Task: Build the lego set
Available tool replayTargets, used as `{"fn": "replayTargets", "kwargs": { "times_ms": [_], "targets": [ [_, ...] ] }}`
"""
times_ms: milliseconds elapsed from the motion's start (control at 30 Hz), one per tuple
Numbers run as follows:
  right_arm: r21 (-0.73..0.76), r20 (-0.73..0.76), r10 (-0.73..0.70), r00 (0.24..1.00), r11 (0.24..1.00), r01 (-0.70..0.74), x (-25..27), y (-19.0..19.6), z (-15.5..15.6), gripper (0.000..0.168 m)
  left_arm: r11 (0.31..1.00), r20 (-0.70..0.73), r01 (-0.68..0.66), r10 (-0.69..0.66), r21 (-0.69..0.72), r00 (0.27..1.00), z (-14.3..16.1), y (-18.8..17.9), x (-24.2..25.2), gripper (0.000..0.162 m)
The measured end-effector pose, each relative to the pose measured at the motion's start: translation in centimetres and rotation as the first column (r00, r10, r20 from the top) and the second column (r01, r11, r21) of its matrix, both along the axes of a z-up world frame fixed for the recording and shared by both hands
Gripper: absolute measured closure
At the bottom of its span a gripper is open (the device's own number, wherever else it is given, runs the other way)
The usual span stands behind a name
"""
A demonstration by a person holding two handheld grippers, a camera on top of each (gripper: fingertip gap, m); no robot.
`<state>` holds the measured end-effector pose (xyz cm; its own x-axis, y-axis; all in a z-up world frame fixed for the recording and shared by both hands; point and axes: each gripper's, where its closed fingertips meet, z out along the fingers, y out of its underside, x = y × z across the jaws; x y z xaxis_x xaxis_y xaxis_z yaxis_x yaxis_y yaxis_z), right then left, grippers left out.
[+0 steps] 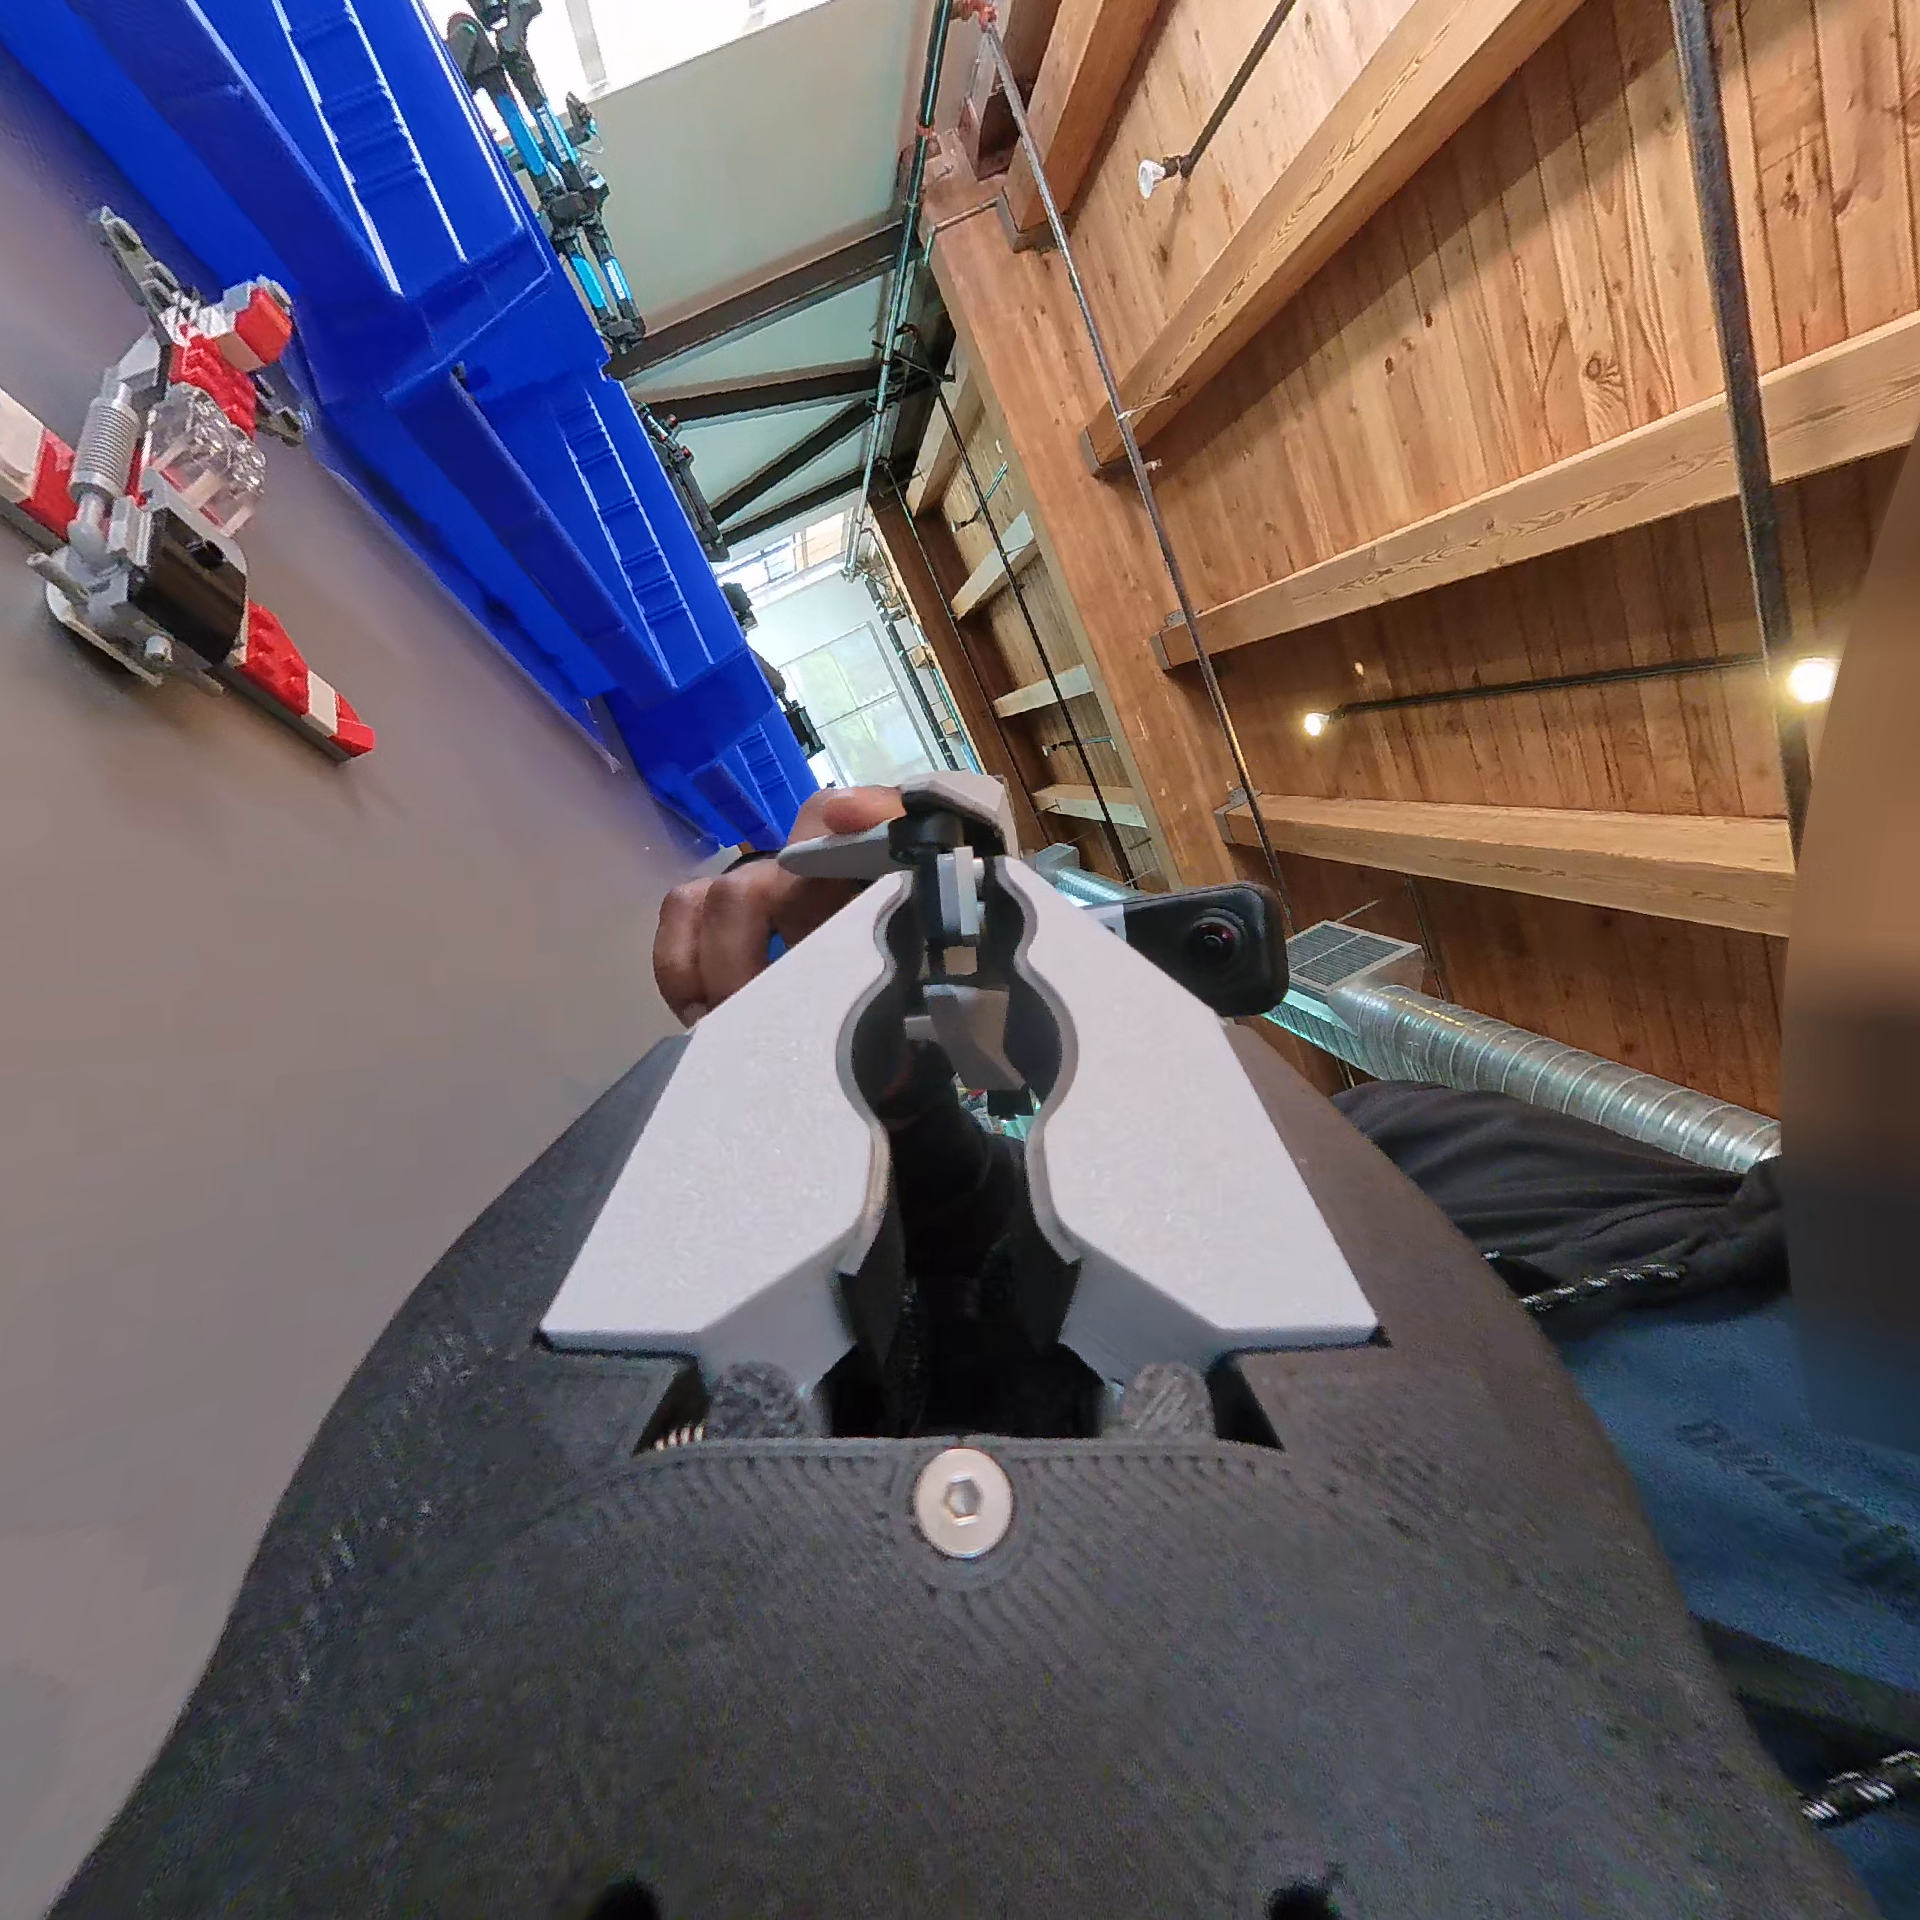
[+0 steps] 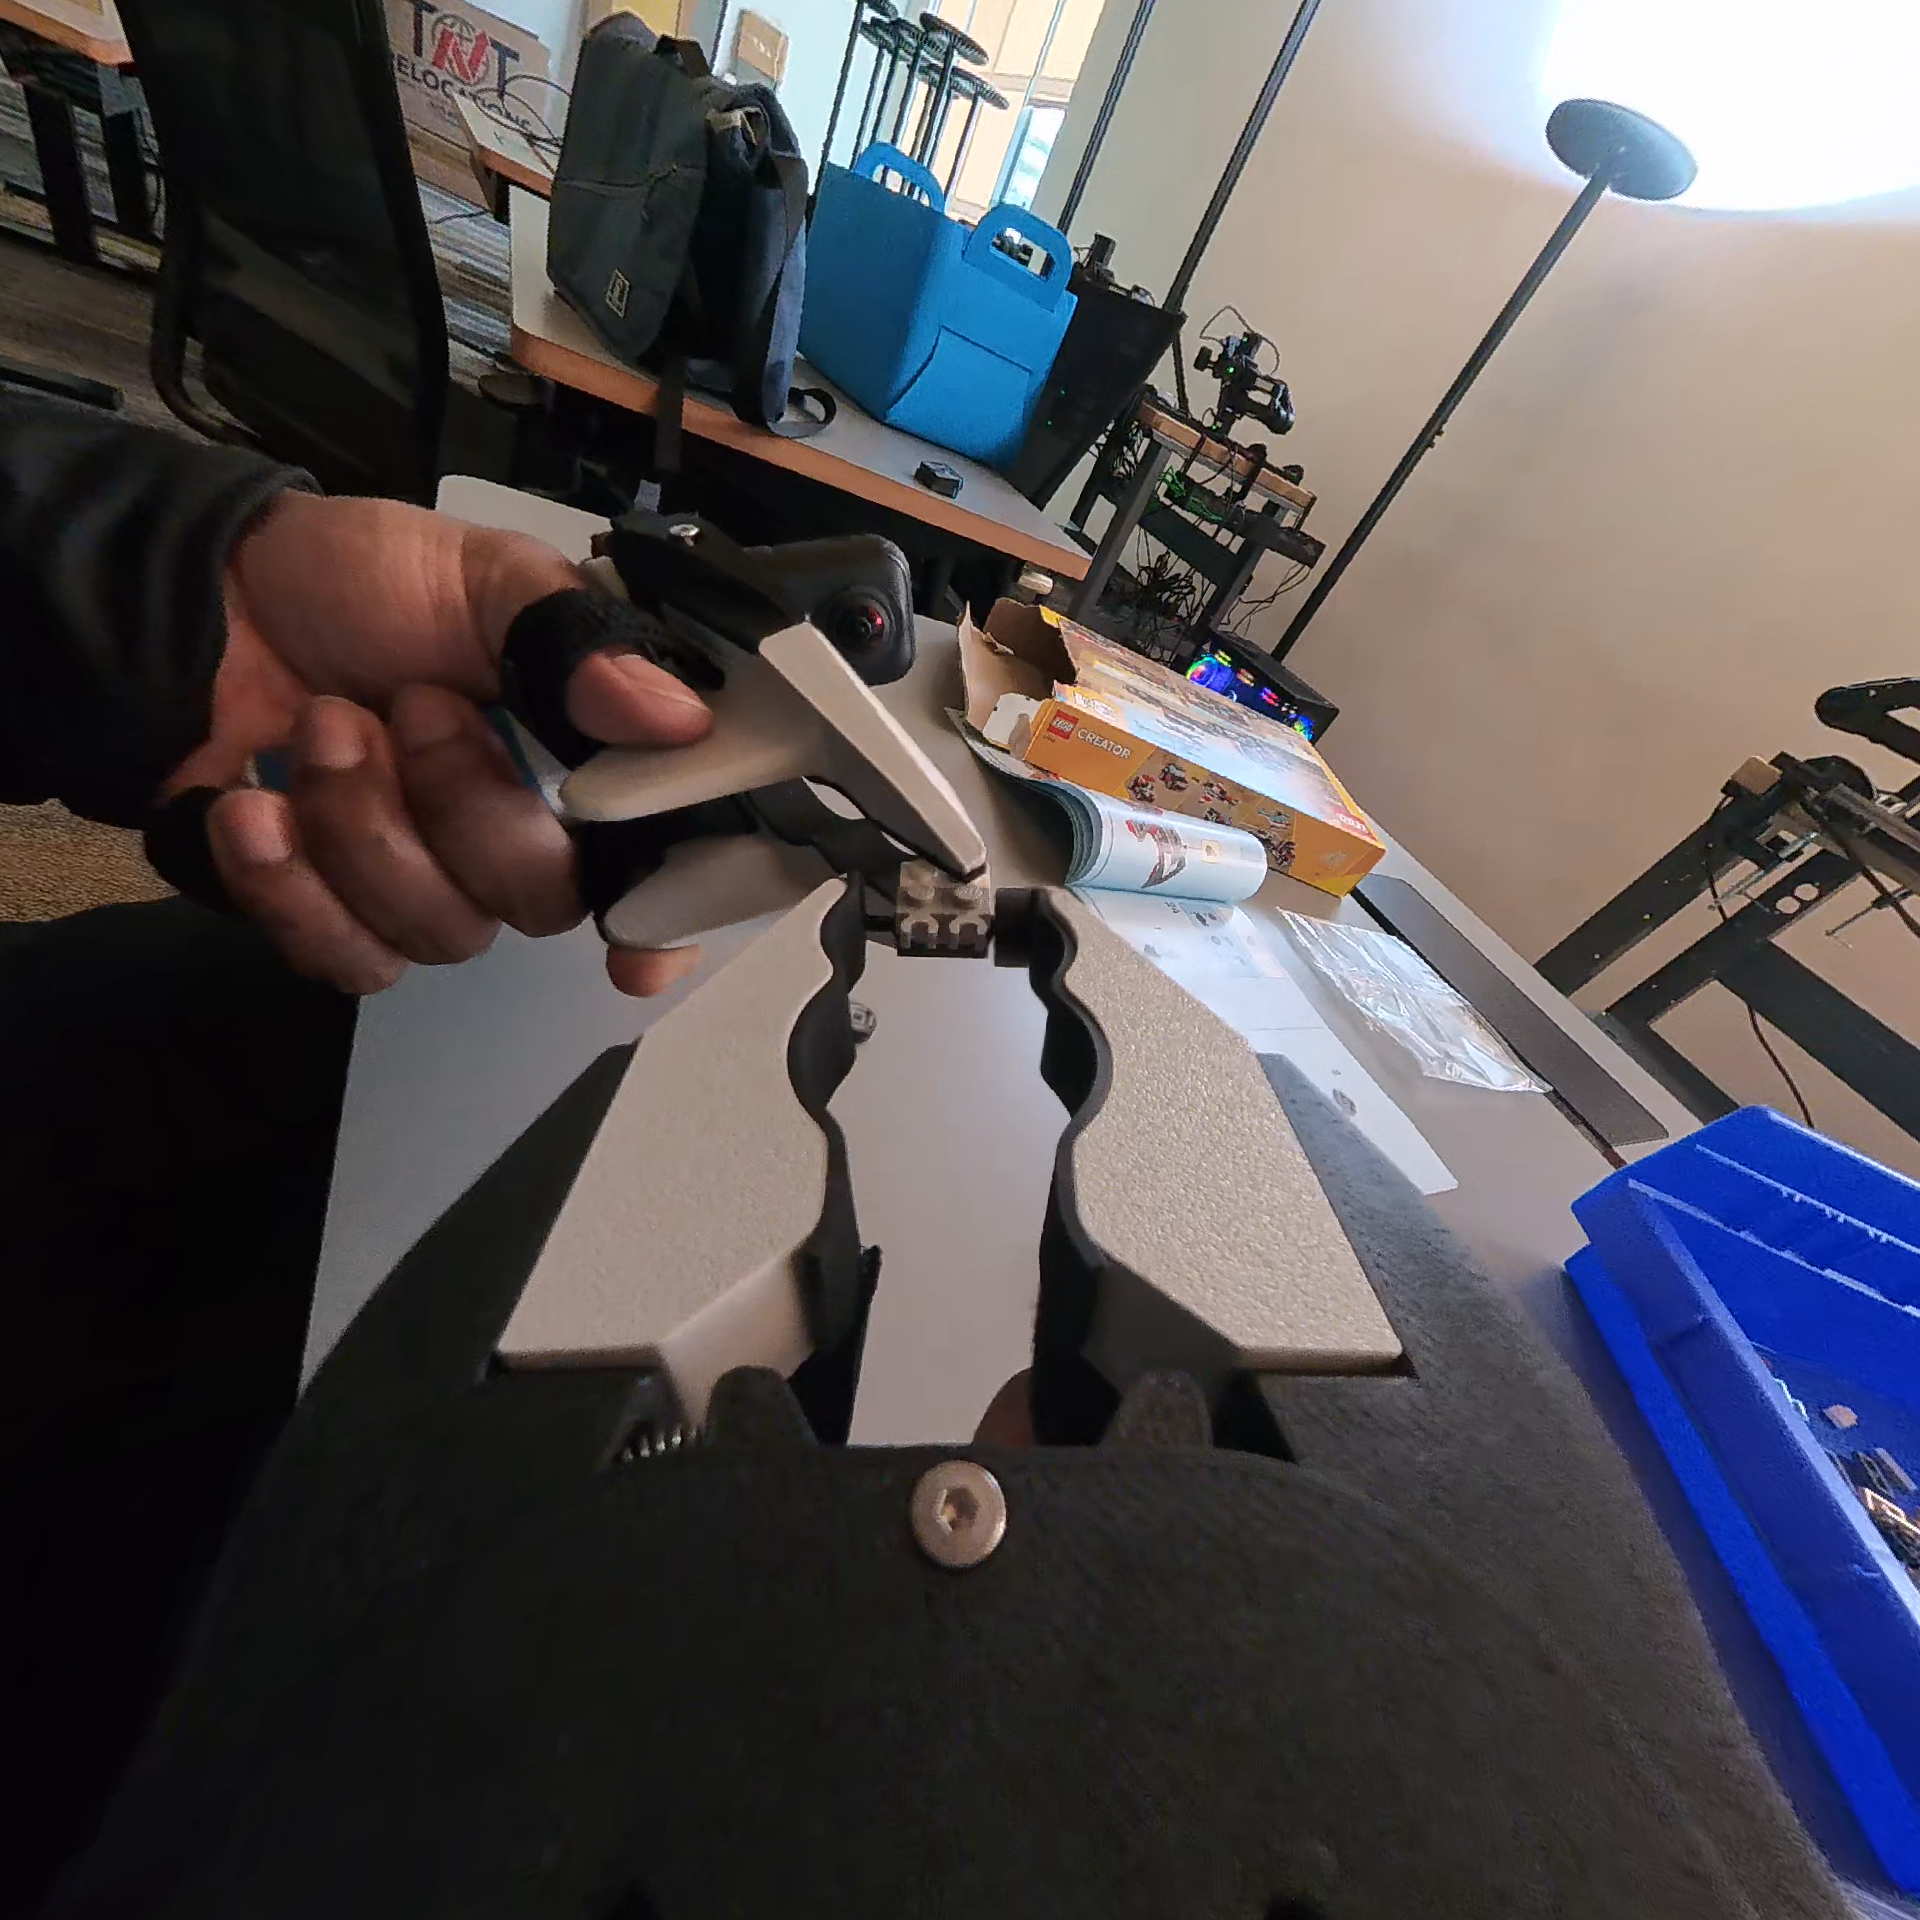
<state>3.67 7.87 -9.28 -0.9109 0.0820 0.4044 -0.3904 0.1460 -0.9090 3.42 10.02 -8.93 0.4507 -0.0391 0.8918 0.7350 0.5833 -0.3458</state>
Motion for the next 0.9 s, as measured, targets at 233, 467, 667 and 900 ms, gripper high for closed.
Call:
{"fn": "replayTargets", "kwargs": {
  "times_ms": [233, 467, 667, 900],
  "targets": [
    [0.010, 0.052, 0.044, 0.998, 0.999, -0.045, 0.3, 0.3, -0.8, 0.123, 0.989, -0.001, -0.022, 0.022, -0.147, 1.000, -1.5, -0.9, -0.2, 0.151],
    [0.122, 0.083, 0.006, 0.997, 0.992, -0.016, -1.3, 0.5, -3.2, 0.132, 0.957, 0.071, -0.026, 0.048, -0.287, 0.996, -4.3, -2.0, -0.7, 0.150],
    [0.205, 0.103, -0.035, 0.994, 0.979, 0.013, -1.1, -0.3, -5.1, 0.145, 0.956, 0.140, -0.055, 0.099, -0.288, 0.985, -5.5, -2.6, -1.3, 0.150],
    [0.251, 0.095, -0.062, 0.994, 0.967, 0.037, -1.2, -0.5, -6.0, 0.154, 0.957, 0.165, -0.052, 0.103, -0.286, 0.981, -6.0, -2.3, -1.5, 0.150]
  ]
}}
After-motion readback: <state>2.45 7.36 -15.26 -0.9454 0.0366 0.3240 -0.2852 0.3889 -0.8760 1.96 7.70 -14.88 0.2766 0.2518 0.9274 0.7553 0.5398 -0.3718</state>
